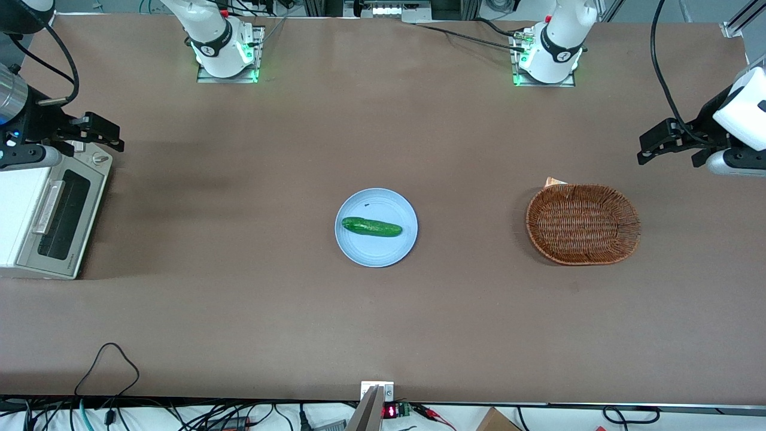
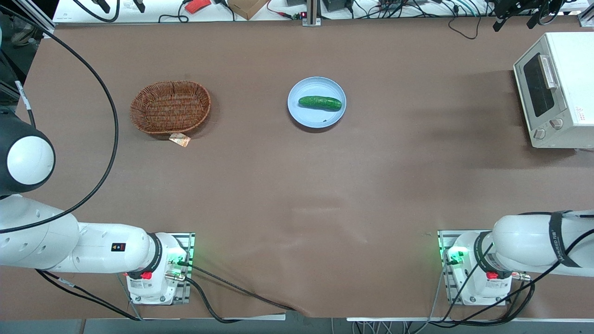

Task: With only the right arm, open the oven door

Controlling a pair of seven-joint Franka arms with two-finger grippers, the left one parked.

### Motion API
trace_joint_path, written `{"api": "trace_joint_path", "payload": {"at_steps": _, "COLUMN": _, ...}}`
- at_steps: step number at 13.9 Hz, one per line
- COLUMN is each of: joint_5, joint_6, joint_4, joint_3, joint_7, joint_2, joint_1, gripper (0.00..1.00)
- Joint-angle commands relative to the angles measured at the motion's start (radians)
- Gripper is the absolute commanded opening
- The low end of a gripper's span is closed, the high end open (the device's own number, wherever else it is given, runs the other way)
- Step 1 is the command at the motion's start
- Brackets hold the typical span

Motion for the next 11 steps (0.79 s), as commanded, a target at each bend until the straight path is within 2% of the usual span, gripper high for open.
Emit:
{"api": "trace_joint_path", "payload": {"at_steps": 1, "joint_5": -0.034, "joint_6": -0.008, "joint_4": 0.0, "joint_3": 0.018, "joint_7": -0.013, "joint_2": 0.001, "joint_1": -0.01, "gripper": 1.0}}
{"api": "trace_joint_path", "payload": {"at_steps": 11, "joint_5": -0.043, "joint_6": -0.013, "joint_4": 0.002, "joint_3": 0.018, "joint_7": 0.018, "joint_2": 0.007, "joint_1": -0.008, "gripper": 1.0}}
